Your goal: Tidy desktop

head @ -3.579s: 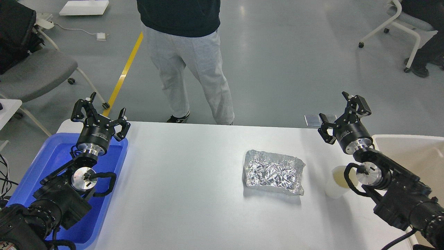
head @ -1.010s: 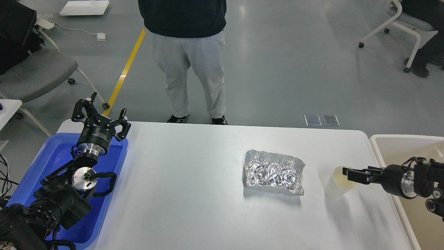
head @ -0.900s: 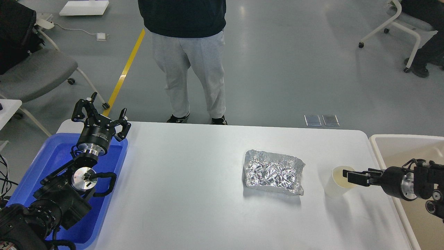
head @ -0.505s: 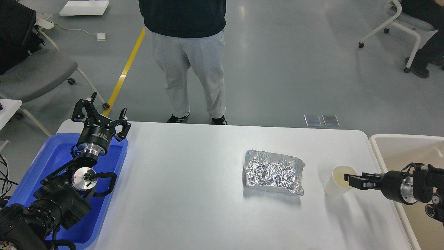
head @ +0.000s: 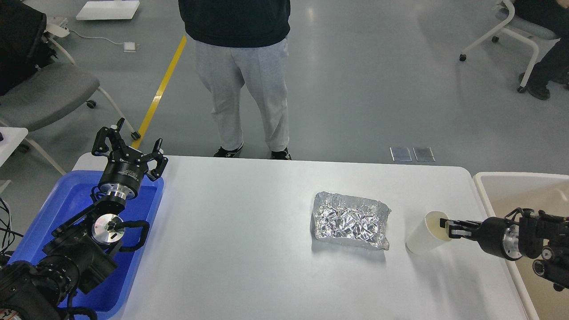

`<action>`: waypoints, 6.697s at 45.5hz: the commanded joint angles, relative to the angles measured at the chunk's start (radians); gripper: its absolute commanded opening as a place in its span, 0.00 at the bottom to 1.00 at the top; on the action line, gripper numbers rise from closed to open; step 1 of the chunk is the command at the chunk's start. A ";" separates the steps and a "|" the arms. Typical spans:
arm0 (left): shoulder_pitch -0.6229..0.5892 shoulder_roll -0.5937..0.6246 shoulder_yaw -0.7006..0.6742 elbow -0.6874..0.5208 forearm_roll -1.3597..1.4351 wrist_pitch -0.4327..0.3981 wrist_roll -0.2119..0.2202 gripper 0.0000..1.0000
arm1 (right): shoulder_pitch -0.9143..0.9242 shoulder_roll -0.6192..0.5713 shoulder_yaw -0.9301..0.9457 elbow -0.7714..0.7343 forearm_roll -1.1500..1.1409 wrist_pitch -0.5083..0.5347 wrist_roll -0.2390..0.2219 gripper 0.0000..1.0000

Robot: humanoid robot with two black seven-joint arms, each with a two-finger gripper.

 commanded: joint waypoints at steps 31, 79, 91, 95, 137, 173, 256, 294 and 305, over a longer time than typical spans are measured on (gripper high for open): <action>0.000 0.000 0.000 0.000 0.000 0.000 0.000 1.00 | 0.349 -0.313 -0.007 0.336 -0.005 0.244 0.000 0.00; 0.000 0.000 0.002 0.000 0.000 0.000 0.000 1.00 | 0.605 -0.482 -0.007 0.385 -0.109 0.422 -0.005 0.00; 0.000 0.000 0.000 0.000 0.000 0.002 -0.002 1.00 | 0.479 -0.503 0.008 0.186 -0.058 0.414 0.006 0.00; 0.000 0.000 0.000 0.000 0.000 0.002 0.000 1.00 | 0.421 -0.493 0.010 0.096 0.018 0.404 0.018 0.00; 0.000 0.000 0.000 0.002 0.000 0.003 -0.002 1.00 | -0.170 0.043 0.014 -0.822 0.793 0.292 0.081 0.00; 0.000 0.000 0.000 0.002 0.000 0.003 -0.002 1.00 | -0.302 0.270 0.028 -0.988 0.985 0.056 -0.071 0.00; 0.000 0.000 -0.002 0.000 0.000 0.002 -0.002 1.00 | -0.055 0.250 0.429 -0.988 1.207 0.169 -0.077 1.00; 0.000 0.000 -0.002 0.000 0.000 0.002 -0.002 1.00 | -0.302 0.190 1.064 -0.133 1.272 0.292 0.144 1.00; 0.000 0.000 -0.002 0.000 0.000 0.002 -0.002 1.00 | -0.326 0.371 1.087 -0.145 1.106 0.283 0.184 1.00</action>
